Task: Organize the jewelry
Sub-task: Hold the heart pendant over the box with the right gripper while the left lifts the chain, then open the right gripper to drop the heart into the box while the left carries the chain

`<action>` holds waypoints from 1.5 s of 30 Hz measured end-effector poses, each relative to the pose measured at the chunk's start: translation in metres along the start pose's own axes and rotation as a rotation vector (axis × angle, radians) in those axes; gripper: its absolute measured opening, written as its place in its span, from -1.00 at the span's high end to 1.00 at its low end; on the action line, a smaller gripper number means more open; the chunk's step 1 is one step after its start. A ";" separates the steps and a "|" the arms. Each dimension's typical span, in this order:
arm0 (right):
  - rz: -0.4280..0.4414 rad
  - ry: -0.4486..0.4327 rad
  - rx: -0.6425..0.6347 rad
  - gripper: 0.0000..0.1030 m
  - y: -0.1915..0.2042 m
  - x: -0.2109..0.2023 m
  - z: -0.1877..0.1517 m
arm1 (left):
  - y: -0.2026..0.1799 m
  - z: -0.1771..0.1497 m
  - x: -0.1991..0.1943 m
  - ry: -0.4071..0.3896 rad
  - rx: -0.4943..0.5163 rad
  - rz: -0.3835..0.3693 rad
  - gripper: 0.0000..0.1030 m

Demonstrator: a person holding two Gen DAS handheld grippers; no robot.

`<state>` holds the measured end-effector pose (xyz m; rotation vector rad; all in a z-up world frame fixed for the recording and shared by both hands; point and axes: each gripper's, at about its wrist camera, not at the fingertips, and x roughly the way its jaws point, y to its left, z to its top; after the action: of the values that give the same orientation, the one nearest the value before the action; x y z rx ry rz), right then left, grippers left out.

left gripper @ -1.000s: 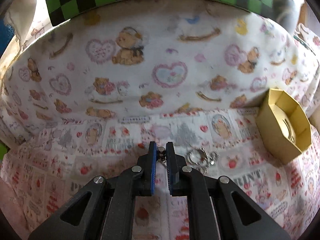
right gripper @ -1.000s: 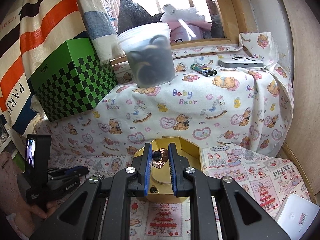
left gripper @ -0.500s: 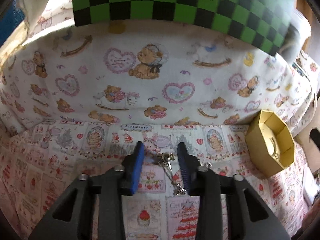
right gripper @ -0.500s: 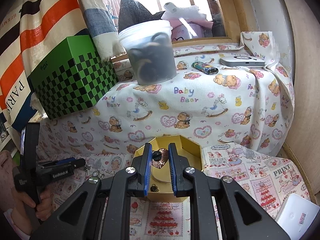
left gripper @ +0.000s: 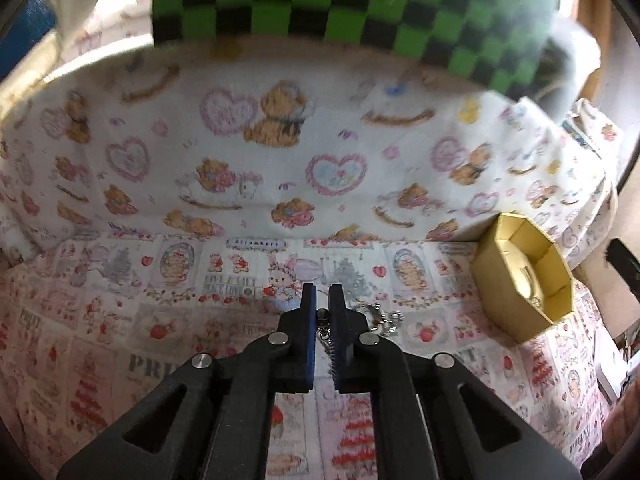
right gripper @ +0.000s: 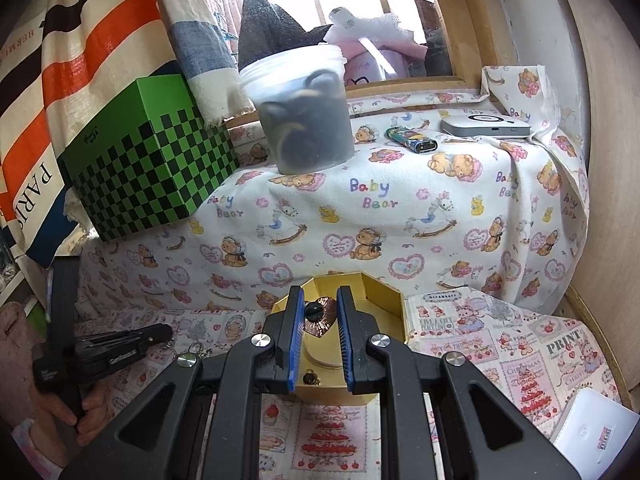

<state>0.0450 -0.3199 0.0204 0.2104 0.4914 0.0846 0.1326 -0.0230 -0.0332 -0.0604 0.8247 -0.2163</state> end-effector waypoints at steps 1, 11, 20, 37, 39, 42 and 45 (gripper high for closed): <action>0.000 0.000 0.000 0.66 0.000 0.000 0.000 | 0.000 -0.001 -0.005 -0.016 0.006 -0.004 0.90; 0.064 0.031 0.033 0.66 -0.003 0.003 -0.001 | -0.009 -0.004 -0.064 -0.158 0.037 -0.125 0.90; 0.158 0.088 0.083 0.66 -0.007 0.010 -0.002 | -0.042 0.005 -0.108 -0.257 0.033 -0.176 0.90; 0.175 0.147 0.035 0.37 -0.006 0.027 -0.007 | -0.081 0.013 -0.113 -0.231 0.098 -0.135 0.90; 0.194 0.140 -0.004 0.35 0.003 0.022 -0.007 | -0.087 0.020 -0.109 -0.225 0.113 -0.132 0.90; 0.277 0.154 -0.011 0.35 0.012 0.023 -0.011 | -0.093 0.028 -0.106 -0.203 0.087 -0.167 0.90; 0.388 0.173 0.027 0.35 0.016 0.024 -0.015 | -0.098 0.031 -0.107 -0.191 0.062 -0.240 0.90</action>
<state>0.0583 -0.2982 0.0004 0.3245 0.6198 0.4785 0.0684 -0.0972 0.0784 -0.1197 0.6193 -0.4553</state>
